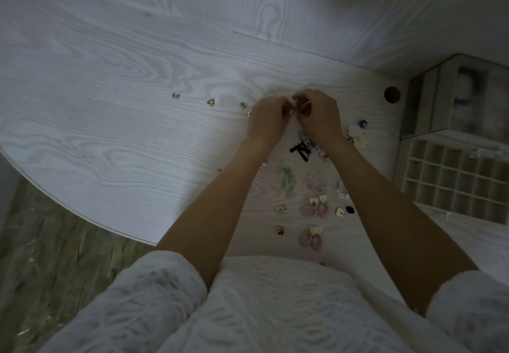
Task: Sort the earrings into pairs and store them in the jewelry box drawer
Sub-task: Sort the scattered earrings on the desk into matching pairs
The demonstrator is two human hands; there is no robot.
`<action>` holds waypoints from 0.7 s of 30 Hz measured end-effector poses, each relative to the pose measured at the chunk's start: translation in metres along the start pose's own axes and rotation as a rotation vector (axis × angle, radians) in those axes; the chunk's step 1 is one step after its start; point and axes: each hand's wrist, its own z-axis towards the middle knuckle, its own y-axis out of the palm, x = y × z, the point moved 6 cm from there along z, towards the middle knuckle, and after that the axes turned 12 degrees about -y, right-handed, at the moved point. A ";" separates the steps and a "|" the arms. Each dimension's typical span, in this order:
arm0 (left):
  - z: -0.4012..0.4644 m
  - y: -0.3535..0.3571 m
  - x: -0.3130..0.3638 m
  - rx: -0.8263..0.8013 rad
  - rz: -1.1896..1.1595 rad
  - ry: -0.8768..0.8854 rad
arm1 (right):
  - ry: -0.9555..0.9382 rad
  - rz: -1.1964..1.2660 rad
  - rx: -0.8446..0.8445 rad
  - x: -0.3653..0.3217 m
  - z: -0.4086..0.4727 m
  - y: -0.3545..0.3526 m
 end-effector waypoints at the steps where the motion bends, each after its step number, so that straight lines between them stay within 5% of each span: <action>1: 0.000 0.000 -0.001 -0.004 -0.010 -0.005 | -0.002 -0.001 -0.001 0.000 0.000 0.000; 10: -0.040 -0.059 -0.019 0.134 -0.078 0.119 | -0.031 -0.018 0.018 -0.017 -0.012 -0.019; 15: -0.085 -0.099 -0.076 0.314 0.055 -0.082 | -0.034 -0.049 0.112 -0.039 -0.041 -0.029; 21: -0.113 -0.084 -0.124 0.171 0.095 -0.224 | -0.078 -0.071 -0.037 -0.055 -0.052 0.013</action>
